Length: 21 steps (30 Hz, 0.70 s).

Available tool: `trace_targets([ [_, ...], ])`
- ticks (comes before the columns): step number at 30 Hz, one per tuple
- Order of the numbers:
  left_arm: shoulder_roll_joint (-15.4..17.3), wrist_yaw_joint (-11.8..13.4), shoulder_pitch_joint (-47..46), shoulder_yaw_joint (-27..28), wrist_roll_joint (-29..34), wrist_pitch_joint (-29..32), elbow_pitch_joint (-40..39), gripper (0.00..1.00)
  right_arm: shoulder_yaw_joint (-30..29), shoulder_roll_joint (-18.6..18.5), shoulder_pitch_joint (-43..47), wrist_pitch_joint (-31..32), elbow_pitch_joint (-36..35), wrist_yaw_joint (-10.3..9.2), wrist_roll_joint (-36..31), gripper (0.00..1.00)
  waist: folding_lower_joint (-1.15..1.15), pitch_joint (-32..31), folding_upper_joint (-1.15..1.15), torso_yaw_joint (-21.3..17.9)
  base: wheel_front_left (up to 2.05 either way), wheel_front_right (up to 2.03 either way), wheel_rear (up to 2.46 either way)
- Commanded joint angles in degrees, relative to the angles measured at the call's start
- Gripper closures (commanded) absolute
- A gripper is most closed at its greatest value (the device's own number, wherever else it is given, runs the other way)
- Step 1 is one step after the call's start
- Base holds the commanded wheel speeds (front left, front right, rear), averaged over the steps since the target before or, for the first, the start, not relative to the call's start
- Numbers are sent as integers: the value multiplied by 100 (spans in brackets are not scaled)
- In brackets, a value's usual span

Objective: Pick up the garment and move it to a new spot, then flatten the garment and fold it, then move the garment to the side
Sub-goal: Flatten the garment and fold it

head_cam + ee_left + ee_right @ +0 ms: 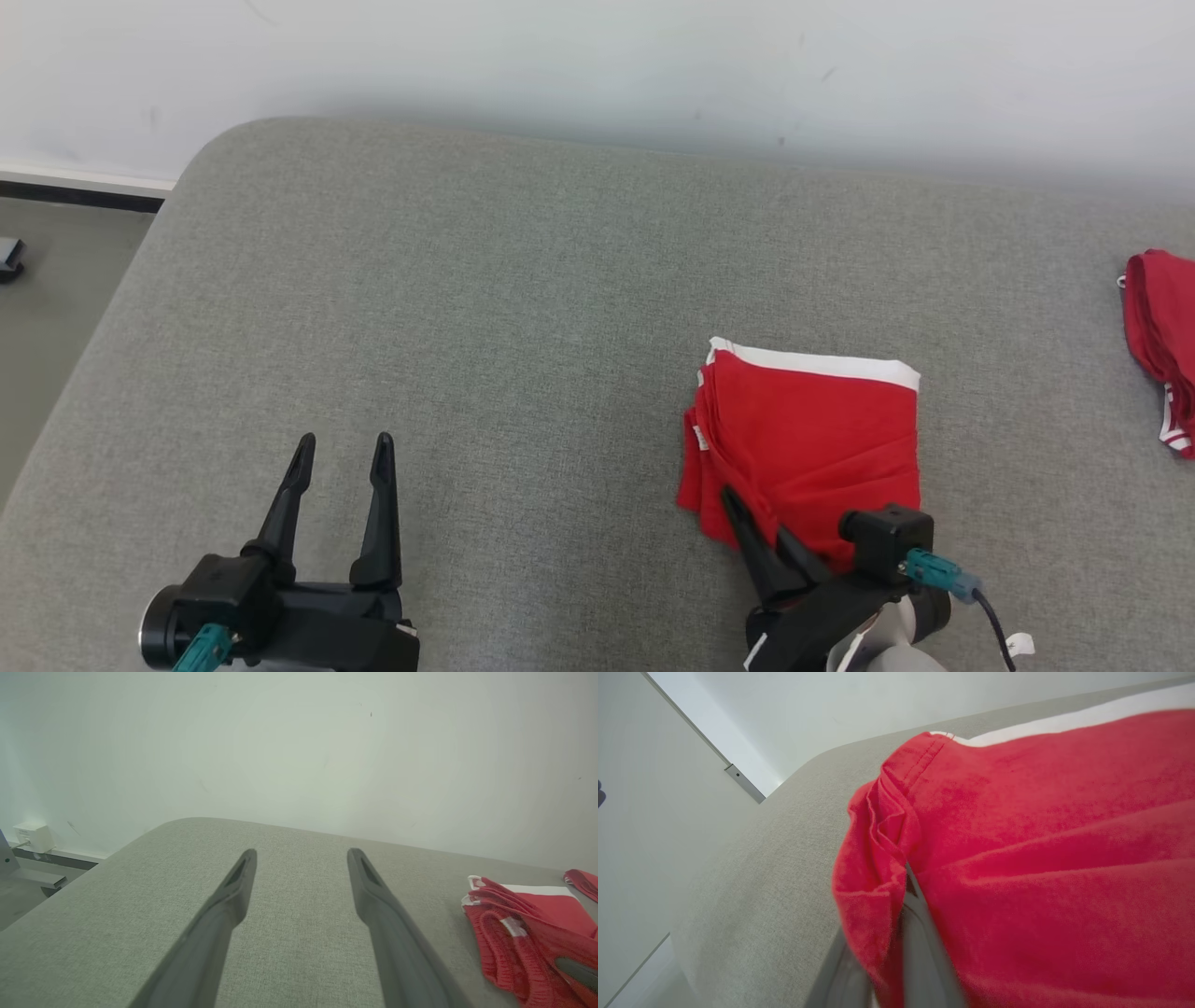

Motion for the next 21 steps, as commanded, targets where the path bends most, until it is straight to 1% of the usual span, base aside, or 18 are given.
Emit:
trace_targets([
  [1, -12, 12, -76, -21, -23, -18, 19, 0, 83, 47, -79, -102, 53, -15, -31, 0, 0, -11, 0, -12, 0, 0, 0],
  [4, -10, 12, -59, -8, -25, -18, 38, 0, 103, 1, -148, -312, 87, -15, -75, 0, 0, -39, 0, -51, 0, 0, 0],
  [9, -11, 12, 16, 45, 11, -18, 17, 0, -205, -232, -191, -578, -177, -15, -113, 0, 0, -101, 0, -159, 0, 0, 0],
  [10, -11, 12, 16, 45, 11, -18, 17, 0, -205, -232, -191, -578, -177, -15, -113, 0, 0, -101, 0, -159, 0, 0, 0],
  [11, -12, 11, 51, 67, 30, -18, -3, 0, -436, -351, -166, -624, -312, -15, -147, 0, 0, -115, 0, -204, 0, 0, 0],
  [14, -11, 12, 77, 73, 57, -18, -22, 0, -857, -456, -63, -650, -465, -15, -189, 0, 0, -122, 0, -250, 0, 0, 0],
  [15, -11, 12, 77, 73, 57, -18, -22, 0, -857, -456, -63, -650, -465, -15, -189, 0, 0, -122, 0, -250, 0, 0, 0],
  [16, -12, 12, 99, 75, 73, -18, -30, 0, -1117, -489, -34, -656, -533, -15, -237, 0, 0, -119, 0, -269, 0, 0, 0],
  [19, -11, 12, 106, 68, 87, -18, -35, 0, -1313, -508, 6, -658, -551, -15, -329, 0, 0, -110, 0, -279, 0, 0, 0],
  [20, -11, 12, 102, 55, 93, -18, -34, 0, -1374, -515, 36, -658, -497, -15, -378, 10, 0, -108, 0, -277, 0, 0, 0],
  [21, -11, 11, 95, 38, 105, -18, -32, 0, -1401, -540, 44, -659, -439, -15, -454, 58, 0, -102, 0, -267, 0, 0, 0],
])
